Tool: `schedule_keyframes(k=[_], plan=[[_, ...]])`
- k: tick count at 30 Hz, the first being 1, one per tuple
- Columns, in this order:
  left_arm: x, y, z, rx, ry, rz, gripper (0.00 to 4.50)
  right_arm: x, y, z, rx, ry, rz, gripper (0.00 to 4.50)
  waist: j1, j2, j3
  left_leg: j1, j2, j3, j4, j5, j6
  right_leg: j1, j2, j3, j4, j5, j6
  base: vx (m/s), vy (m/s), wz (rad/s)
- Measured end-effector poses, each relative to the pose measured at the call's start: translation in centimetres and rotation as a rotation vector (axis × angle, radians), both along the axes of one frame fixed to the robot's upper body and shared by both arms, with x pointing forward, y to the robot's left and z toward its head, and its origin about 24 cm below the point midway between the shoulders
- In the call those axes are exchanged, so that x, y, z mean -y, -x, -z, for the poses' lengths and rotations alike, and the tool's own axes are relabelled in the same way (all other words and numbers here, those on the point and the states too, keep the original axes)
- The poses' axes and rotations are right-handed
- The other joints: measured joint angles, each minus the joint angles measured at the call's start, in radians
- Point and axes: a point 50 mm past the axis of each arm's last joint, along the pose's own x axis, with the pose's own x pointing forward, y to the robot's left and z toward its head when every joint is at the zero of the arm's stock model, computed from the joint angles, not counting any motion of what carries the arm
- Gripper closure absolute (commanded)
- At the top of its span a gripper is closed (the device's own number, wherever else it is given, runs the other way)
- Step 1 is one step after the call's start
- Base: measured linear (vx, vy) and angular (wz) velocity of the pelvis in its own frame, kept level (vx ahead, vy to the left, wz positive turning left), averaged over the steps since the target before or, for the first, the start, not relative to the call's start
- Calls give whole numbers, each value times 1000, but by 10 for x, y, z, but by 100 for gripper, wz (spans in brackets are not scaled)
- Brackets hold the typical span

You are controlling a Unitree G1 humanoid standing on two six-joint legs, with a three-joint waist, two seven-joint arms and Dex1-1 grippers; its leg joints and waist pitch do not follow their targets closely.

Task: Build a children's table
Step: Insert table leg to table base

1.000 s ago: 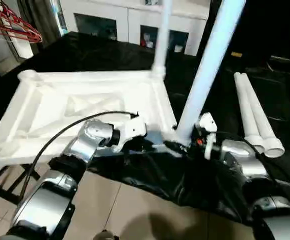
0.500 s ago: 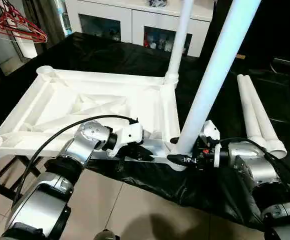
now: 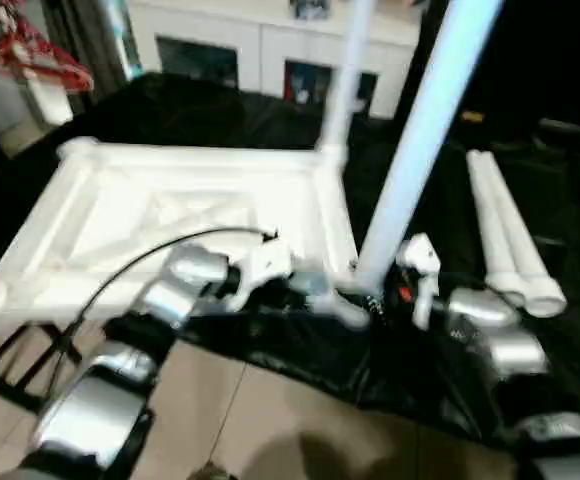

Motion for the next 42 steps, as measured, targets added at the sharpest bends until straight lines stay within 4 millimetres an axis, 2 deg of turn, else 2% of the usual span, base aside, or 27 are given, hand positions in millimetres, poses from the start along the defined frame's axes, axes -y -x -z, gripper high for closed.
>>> schedule_keyframes(k=[1,5,9,10,15,20,25,36,38,40,42], plan=[[4,-2,0,7,4,-34,450,-2,-5,-1,4,3,66,176,-9,0,0,0,0,0,0,0,0,0,0,0,0,0,0,0,0,0],[19,-9,0,35,3,-148,450,-13,-21,0,-21,-18,310,176,-18,1,0,0,0,-1,-1,0,0,0,0,0,0,1,0,0,0,0],[26,-10,0,53,7,-192,450,-19,-29,-2,-43,-57,429,176,-20,6,-1,-1,-1,0,-2,0,0,0,0,0,-1,2,-1,0,0,0],[26,-10,0,53,7,-190,450,-19,-29,-2,-43,-60,432,121,-20,6,-1,-1,-1,0,-2,0,0,0,0,0,-1,2,-2,0,0,0],[26,-10,-1,53,13,-173,450,-20,-28,-1,-41,-72,428,73,-19,11,-1,-2,-1,0,-2,0,0,-1,0,0,-1,2,-1,0,0,0],[21,-8,-1,56,10,-131,450,-20,-27,-2,-2,-21,335,65,-20,12,0,-3,-1,0,-3,0,0,-2,0,0,-1,1,-1,0,0,0],[7,0,-3,41,17,-17,450,-6,-11,-3,40,41,42,65,-14,12,1,-9,0,0,-4,0,1,-5,1,-1,-3,1,0,0,0,0],[-17,11,-5,-11,-1,154,450,10,10,-14,31,118,-384,65,-6,13,1,-10,1,0,-1,0,1,-6,1,-1,-2,1,0,0,0,0],[-20,12,-6,-28,-4,176,450,9,12,-15,25,123,-436,98,-6,13,1,-10,1,0,-1,0,1,-6,1,-1,-2,1,0,0,0,0],[-22,13,-6,-36,-12,194,450,8,14,-14,16,125,-457,104,-6,13,1,-10,1,0,-1,0,1,-6,1,-1,-2,1,0,0,0,0],[-23,14,-7,-42,-17,207,450,8,14,-14,12,126,-473,133,-6,13,1,-10,1,0,-1,0,1,-6,1,-1,-2,1,0,0,0,0]])
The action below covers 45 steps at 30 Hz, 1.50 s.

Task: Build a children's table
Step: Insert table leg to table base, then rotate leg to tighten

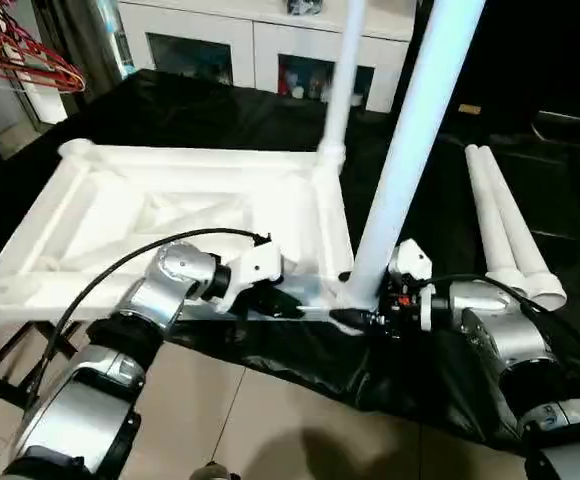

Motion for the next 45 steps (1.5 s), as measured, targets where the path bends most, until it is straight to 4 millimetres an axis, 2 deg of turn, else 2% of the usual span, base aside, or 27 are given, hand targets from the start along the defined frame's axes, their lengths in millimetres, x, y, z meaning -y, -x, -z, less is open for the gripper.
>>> schedule_keyframes(k=[5,9,14,16,20,25,26,33,39,45], plan=[[-3,1,-1,-5,-4,11,450,-2,2,0,1,-1,-11,164,-2,0,0,0,0,0,0,0,0,0,0,0,0,0,0,0,0,0],[-3,0,0,-1,-3,-2,450,-7,3,2,6,-16,18,168,-2,0,0,0,0,0,0,0,0,0,0,0,0,0,0,0,0,0],[6,-10,3,50,10,-144,450,-9,-11,10,29,-38,284,170,-8,0,0,3,0,0,2,0,-1,1,0,1,2,1,-1,0,0,0],[18,-17,5,72,18,-245,450,-13,-21,12,44,-51,471,171,-10,0,0,3,0,0,2,0,-1,1,0,1,2,2,0,0,0,0],[36,-23,6,93,29,-347,450,-19,-32,14,52,-65,705,171,-12,0,0,3,0,-1,1,0,-1,1,0,1,2,2,1,0,0,0],[49,-26,5,120,32,-412,450,-27,-41,13,55,-68,884,171,-11,0,0,1,-1,0,1,1,-1,1,0,1,1,3,0,0,0,0],[50,-27,5,124,31,-417,450,-29,-43,13,57,-72,894,136,-11,1,0,1,-1,0,2,1,-1,1,0,1,1,3,0,0,0,0],[48,-27,5,135,32,-410,450,-31,-43,12,63,-83,868,75,-14,2,0,1,-1,0,1,1,-1,1,0,1,1,3,1,0,0,0],[32,-23,3,114,33,-317,450,-25,-38,10,105,-29,651,75,-21,2,0,0,0,0,1,0,0,0,0,1,0,2,1,0,0,0],[15,-12,2,64,34,-163,450,-7,-15,11,76,-52,346,75,-6,1,1,-1,0,0,2,0,1,0,0,1,0,2,1,0,0,0]])
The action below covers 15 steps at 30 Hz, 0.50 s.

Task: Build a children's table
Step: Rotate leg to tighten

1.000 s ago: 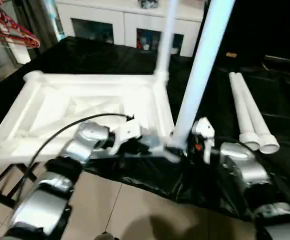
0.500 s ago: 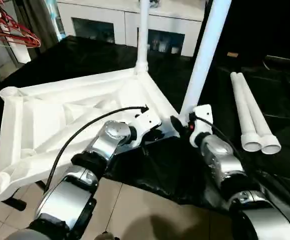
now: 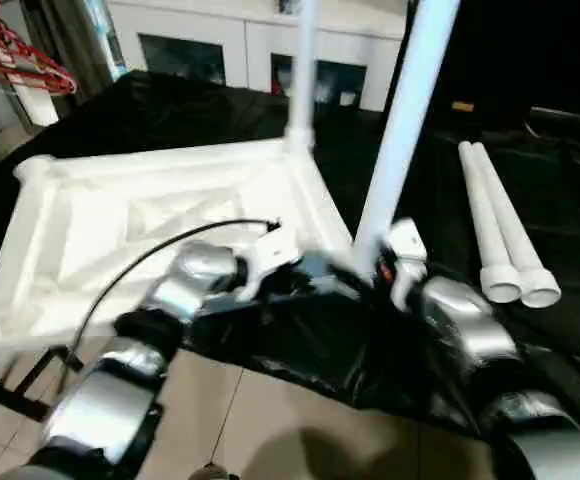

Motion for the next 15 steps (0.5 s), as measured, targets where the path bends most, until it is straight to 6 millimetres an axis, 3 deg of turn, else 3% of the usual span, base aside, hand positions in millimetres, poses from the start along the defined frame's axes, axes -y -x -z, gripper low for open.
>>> schedule_keyframes(k=[6,7,15], plan=[[-12,9,-1,-50,-17,121,450,9,16,-5,-44,23,-256,75,6,-1,1,0,0,0,1,0,0,0,0,0,0,0,0,0,0,0],[-13,10,-1,-59,-20,141,450,10,19,-6,-53,32,-299,101,8,-1,1,0,0,0,1,0,0,0,0,0,0,0,0,0,0,0],[-15,14,-2,-80,-26,198,450,8,26,-6,-56,37,-364,163,11,-2,1,0,0,0,1,0,0,0,0,0,0,0,0,0,0,0]])
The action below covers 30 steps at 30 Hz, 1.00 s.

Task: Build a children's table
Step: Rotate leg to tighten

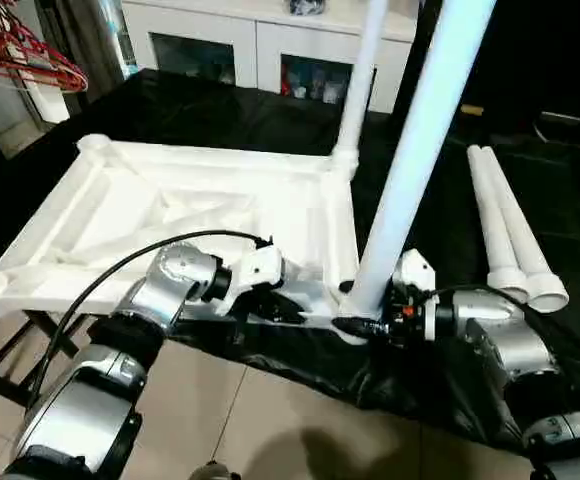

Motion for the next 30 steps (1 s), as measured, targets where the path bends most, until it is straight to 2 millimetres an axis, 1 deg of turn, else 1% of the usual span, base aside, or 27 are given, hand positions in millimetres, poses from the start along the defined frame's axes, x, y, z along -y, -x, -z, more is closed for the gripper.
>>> schedule_keyframes(k=[3,6,7,11,12,14,16,19,21,22,23,24,25,27,30], plan=[[0,0,1,1,3,-9,450,-2,1,2,1,-9,20,172,-1,0,0,0,0,0,0,0,0,0,0,0,0,0,0,0,0,0],[1,-2,2,15,14,-55,450,-5,-2,4,14,-22,100,173,-4,-2,0,1,0,0,1,0,0,0,0,0,1,0,0,0,0,0],[3,-4,3,27,22,-92,450,-6,-5,6,21,-33,169,174,-8,-3,1,1,0,0,1,0,0,0,0,0,1,0,0,0,0,0],[11,-10,4,58,26,-193,450,-9,-17,9,44,-37,364,174,-16,-3,1,3,0,0,0,0,-1,1,0,1,2,-1,2,0,0,0],[14,-12,5,63,26,-221,450,-11,-20,10,45,-43,420,174,-17,-4,0,3,0,0,0,0,-1,1,0,1,2,-1,3,0,0,0],[25,-19,5,79,21,-301,450,-16,-28,13,39,-62,597,175,-17,-5,0,4,0,0,0,1,-1,1,0,1,2,0,3,0,0,0],[34,-23,5,89,19,-346,450,-18,-35,12,44,-54,704,175,-19,-6,0,3,-1,-1,0,1,-1,1,0,1,1,0,3,0,0,0],[44,-26,5,92,21,-406,450,-24,-42,12,47,-49,828,175,-17,-5,-1,3,-1,0,0,1,-1,2,0,1,1,0,3,0,0,0],[48,-27,5,95,20,-421,450,-25,-44,12,57,-41,866,175,-13,-5,-1,3,-1,0,0,1,-1,2,0,1,1,1,2,0,0,0],[49,-27,5,95,21,-423,450,-24,-44,13,60,-47,874,140,-12,-5,-1,3,-1,0,0,1,-1,2,0,1,1,1,1,0,0,0],[49,-27,5,95,22,-423,450,-24,-44,13,60,-50,875,119,-12,-5,-1,3,-1,0,0,1,-1,2,-1,1,1,1,1,0,0,0],[49,-27,5,96,22,-423,450,-24,-44,13,60,-53,877,119,-12,-5,-1,3,-1,0,0,1,-1,2,0,1,1,2,1,0,0,0],[49,-27,5,98,23,-422,450,-25,-44,13,61,-54,873,103,-12,-5,-1,3,-1,0,0,1,-1,2,-1,1,1,2,0,0,0,0],[49,-27,4,101,24,-415,450,-25,-44,13,66,-57,859,86,-13,-5,-1,3,-1,0,0,1,-1,2,0,1,1,2,0,0,0,0],[43,-26,4,99,24,-380,450,-24,-43,12,76,-46,784,86,-15,-5,-1,2,-1,0,0,1,-1,1,0,1,1,2,1,0,0,0]])
